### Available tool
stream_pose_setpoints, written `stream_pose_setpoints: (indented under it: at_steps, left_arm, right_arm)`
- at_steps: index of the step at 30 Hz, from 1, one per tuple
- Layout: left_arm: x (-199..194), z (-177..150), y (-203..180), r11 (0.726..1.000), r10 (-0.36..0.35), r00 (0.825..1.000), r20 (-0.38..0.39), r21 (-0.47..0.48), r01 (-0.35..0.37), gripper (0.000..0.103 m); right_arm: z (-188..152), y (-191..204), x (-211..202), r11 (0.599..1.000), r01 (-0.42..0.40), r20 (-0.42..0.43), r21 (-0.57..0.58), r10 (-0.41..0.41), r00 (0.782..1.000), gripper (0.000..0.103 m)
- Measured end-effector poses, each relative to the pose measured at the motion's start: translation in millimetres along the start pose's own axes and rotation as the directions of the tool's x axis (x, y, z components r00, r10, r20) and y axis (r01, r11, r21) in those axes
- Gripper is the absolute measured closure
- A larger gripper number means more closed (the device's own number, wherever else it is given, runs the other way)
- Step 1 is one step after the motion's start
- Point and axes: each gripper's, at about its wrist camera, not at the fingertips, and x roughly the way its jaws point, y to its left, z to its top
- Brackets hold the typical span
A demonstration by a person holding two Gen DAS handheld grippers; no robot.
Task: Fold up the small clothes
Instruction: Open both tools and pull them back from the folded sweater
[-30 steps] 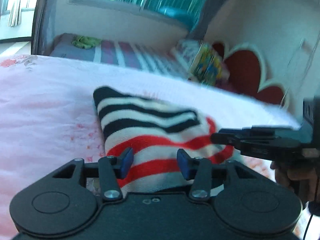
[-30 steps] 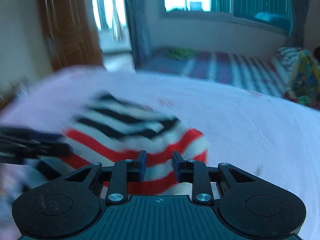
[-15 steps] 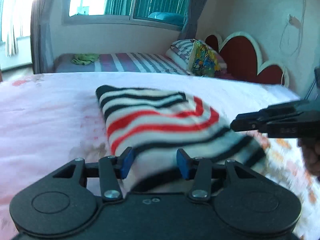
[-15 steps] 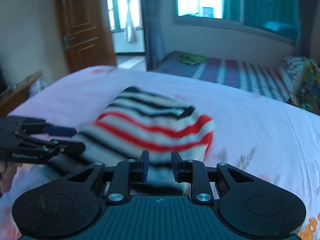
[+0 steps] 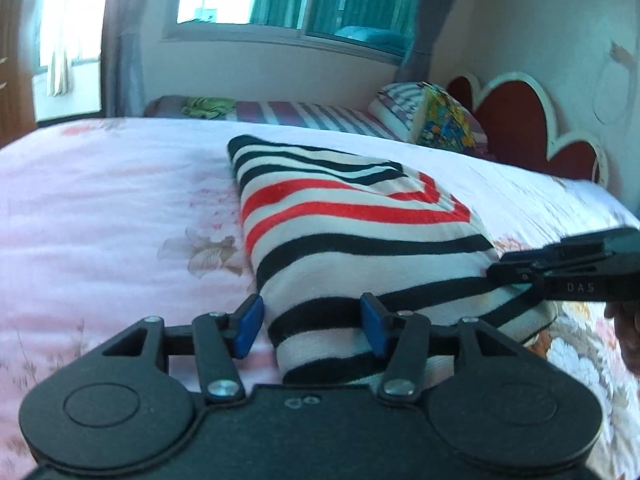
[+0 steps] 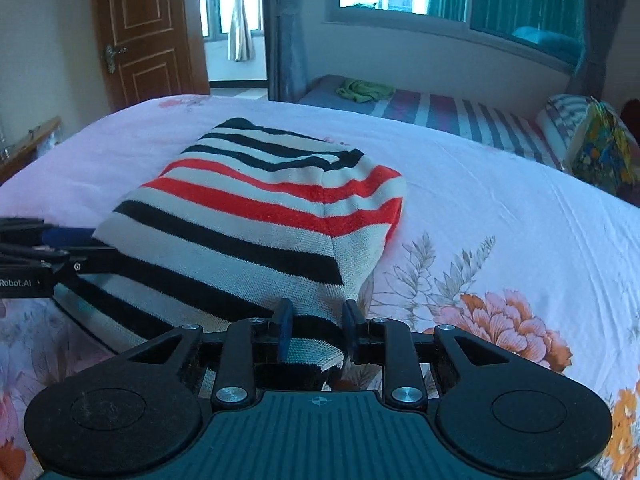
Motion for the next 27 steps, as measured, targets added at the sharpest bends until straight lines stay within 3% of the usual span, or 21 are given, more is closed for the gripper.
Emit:
stream_pose_setpoints:
  at_steps: [2,3,4,5,7,14,19,21,27]
  left_arm:
    - [-3.4,3.6,-3.7,0.999,0.049,0.999,-0.006,-0.006,-0.049,0.033]
    - [-8.3,6.0,-8.7,0.994,0.111,0.994,-0.001,-0.001,-0.111,0.011]
    - [-14.8,7.2,-14.5,0.985,0.175,0.984,0.018,0.006,-0.175,0.001]
    - [-24.3,6.4,-20.7,0.975,0.219,0.974,0.057,0.015,-0.22,0.001]
    - [-41.9,4.3,-31.8,0.971,0.235,0.968,0.085,0.035,-0.238,0.001]
    - [-118.4,-16.3,-78.0,0.976,0.217,0.973,0.08,-0.036,-0.214,0.001]
    - [-177.3,-34.2,-119.0,0.985,0.171,0.978,0.117,0.004,-0.173,0.001]
    - [-203.0,-41.5,-136.7,0.985,0.165,0.978,0.13,0.023,-0.17,0.001]
    - [-279.0,-67.9,-174.0,0.986,0.164,0.973,0.166,0.012,-0.168,0.001]
  right_arm:
    - [2.9,0.6,-8.0,1.0,0.003,0.002,0.022,-0.004,1.0,0.076]
    - [4.4,0.7,-15.7,0.999,0.004,0.011,0.043,-0.004,1.0,0.057]
    - [4.4,0.4,-25.5,0.998,0.012,0.024,0.067,-0.013,1.0,0.036]
    - [1.0,-0.1,-41.2,0.996,0.012,0.073,0.091,-0.019,0.997,0.004]
    - [-9.2,1.1,-70.0,0.997,-0.003,0.148,0.083,-0.009,0.989,0.001]
    - [-56.0,6.5,-154.0,0.987,0.055,0.131,0.15,-0.075,0.989,0.001]
    - [-83.3,14.3,-217.2,0.967,0.084,0.096,0.241,-0.11,0.989,0.0]
    - [-91.8,23.5,-247.2,0.962,0.089,0.118,0.259,-0.123,0.985,0.0]
    - [-114.6,66.1,-335.3,0.97,0.142,0.169,0.197,-0.176,0.97,0.0]
